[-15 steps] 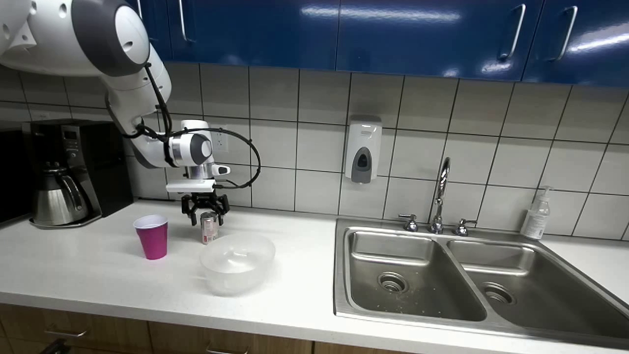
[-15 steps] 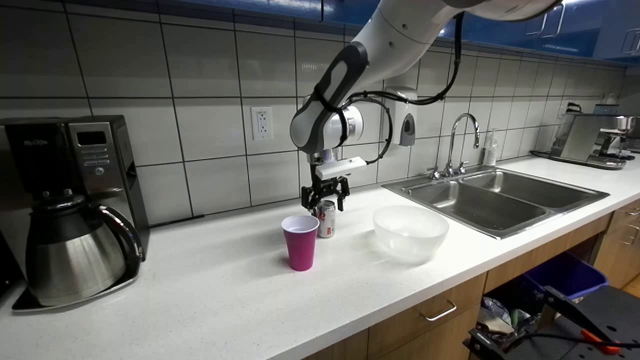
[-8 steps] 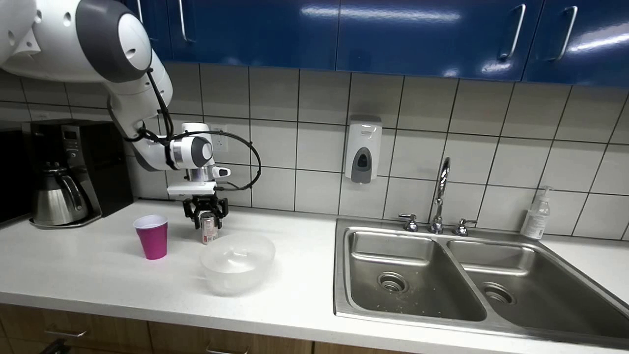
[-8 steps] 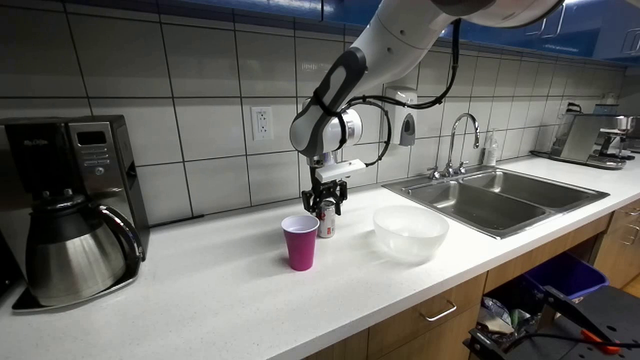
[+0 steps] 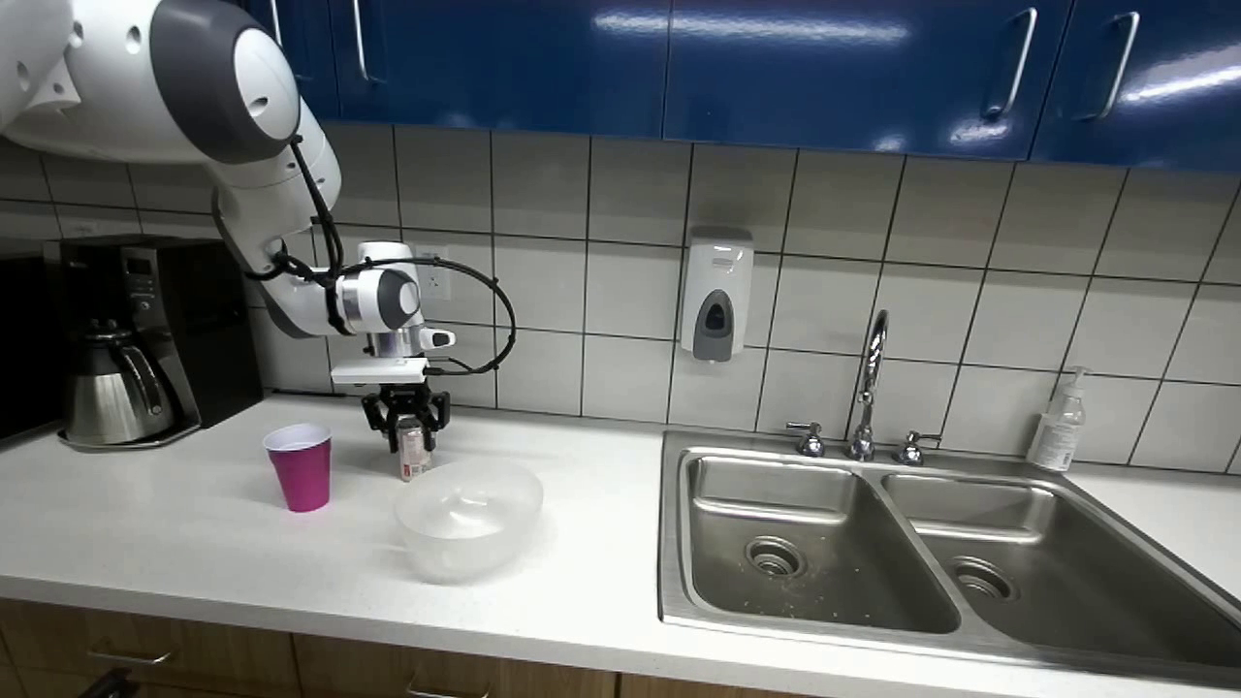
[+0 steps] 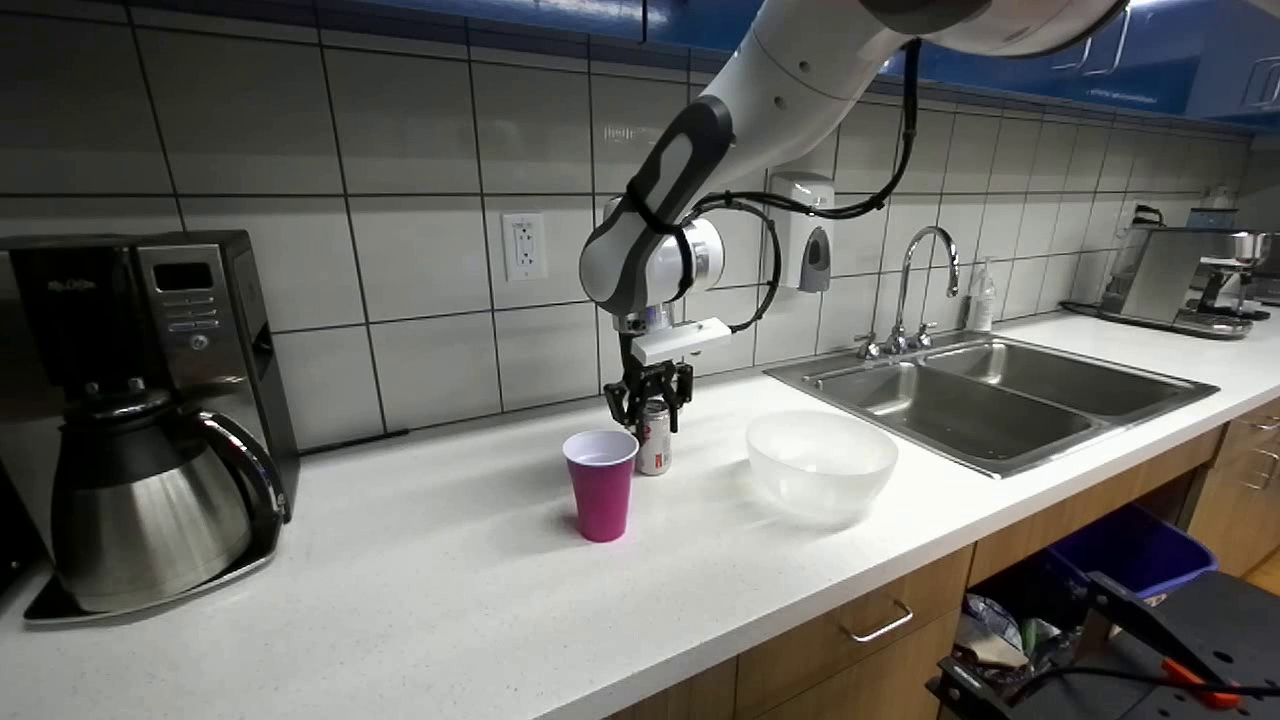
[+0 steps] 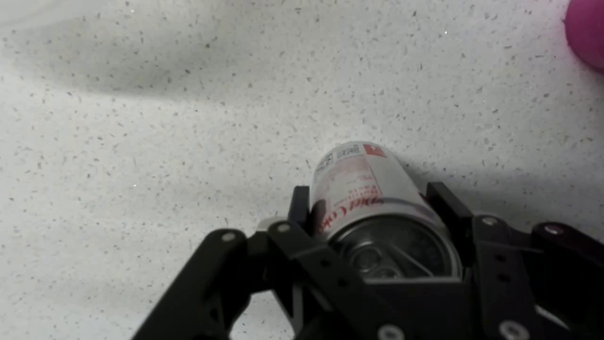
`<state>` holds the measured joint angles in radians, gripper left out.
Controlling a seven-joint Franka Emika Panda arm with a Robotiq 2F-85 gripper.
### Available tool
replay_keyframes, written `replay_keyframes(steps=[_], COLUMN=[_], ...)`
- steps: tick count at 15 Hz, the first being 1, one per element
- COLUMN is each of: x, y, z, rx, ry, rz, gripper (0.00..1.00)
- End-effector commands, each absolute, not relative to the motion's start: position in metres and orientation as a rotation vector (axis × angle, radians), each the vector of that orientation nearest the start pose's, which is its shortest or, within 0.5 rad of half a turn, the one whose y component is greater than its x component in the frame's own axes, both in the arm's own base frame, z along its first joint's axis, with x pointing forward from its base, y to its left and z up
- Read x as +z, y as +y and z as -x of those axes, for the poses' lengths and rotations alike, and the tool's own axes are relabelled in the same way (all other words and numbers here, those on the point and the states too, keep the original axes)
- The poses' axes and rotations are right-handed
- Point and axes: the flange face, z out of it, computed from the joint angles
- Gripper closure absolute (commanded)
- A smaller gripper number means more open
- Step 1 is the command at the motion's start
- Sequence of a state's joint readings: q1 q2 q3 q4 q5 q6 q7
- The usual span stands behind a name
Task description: Pick up the can, then put it in the bowl
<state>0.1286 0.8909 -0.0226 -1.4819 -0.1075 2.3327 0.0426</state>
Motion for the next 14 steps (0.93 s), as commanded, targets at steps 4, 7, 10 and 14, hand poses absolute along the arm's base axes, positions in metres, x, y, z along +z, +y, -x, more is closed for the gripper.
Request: replay_keyframes(steps=[4,7,10,14], x=[0.162,0.16,0.157,0.163], y=[0.078,0.079,0.078,0.073], z=[-0.691,-0.678,-0.66,-0.639], rx=[0.009,0.004,-0.002,-0.043], ry=[-0.19,-0.166,-0.156,-0.12], rz=[3.228,3.223,3.22,3.22], gripper=[0.62,0.62,0.62,0.62])
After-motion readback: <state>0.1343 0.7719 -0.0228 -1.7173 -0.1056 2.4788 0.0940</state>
